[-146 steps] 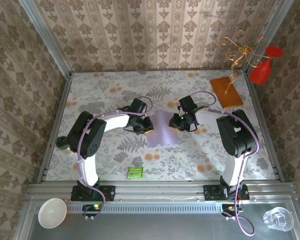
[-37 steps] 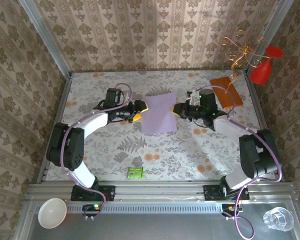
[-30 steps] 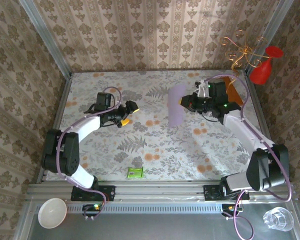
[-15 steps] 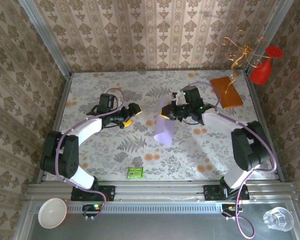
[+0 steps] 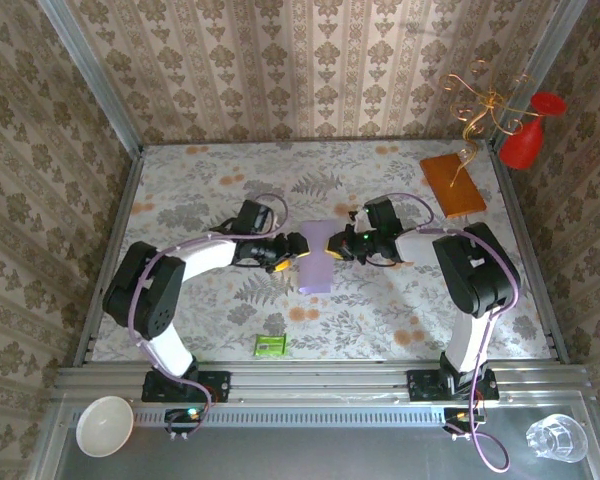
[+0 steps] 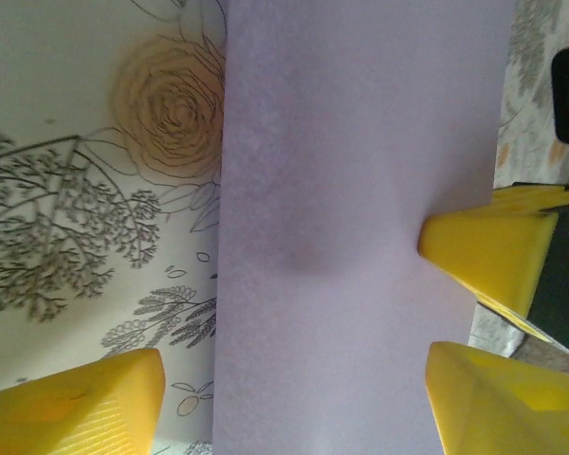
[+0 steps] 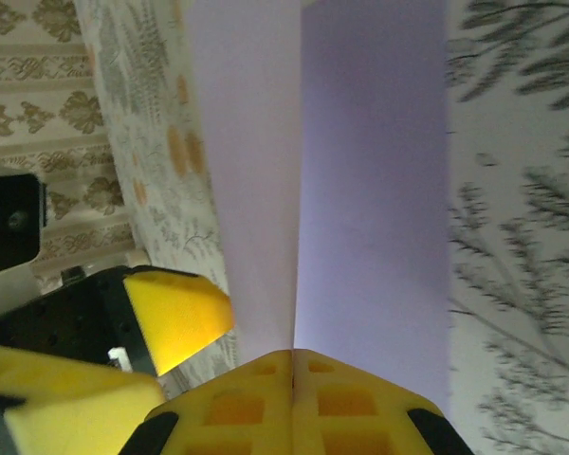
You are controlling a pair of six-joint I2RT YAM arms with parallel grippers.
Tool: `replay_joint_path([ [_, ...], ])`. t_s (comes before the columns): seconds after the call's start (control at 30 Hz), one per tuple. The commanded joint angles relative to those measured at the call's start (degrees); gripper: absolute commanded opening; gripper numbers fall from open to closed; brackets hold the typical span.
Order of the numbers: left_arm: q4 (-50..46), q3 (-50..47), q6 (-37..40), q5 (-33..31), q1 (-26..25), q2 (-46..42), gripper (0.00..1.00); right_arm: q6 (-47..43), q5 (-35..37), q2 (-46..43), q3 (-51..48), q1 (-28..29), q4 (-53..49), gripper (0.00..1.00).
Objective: Fold a paper plane with a square sheet of paper (pick it up from the middle)
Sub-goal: First fold in half a square sheet of paper at the center of the table.
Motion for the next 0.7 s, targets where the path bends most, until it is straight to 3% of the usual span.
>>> replay_joint_path([
  [0.0,-4.6,3.5,3.3,-3.7,-1.2,1.3,0.73,-2.5,1.1,1.0,-0.6,-0.3,-0.3,0.03],
  [0.47,-7.5,8.0,4.6,-5.5,-3.0,6.4,0.65,-3.1,-5.6,5.1,3.8,1.0,0.8,0.07],
  [0.67,-9.7,8.7,4.7,-7.1,-3.0,7.9,0.53,-2.7,-5.9,5.8,4.5,0.9,0.7,0.12],
])
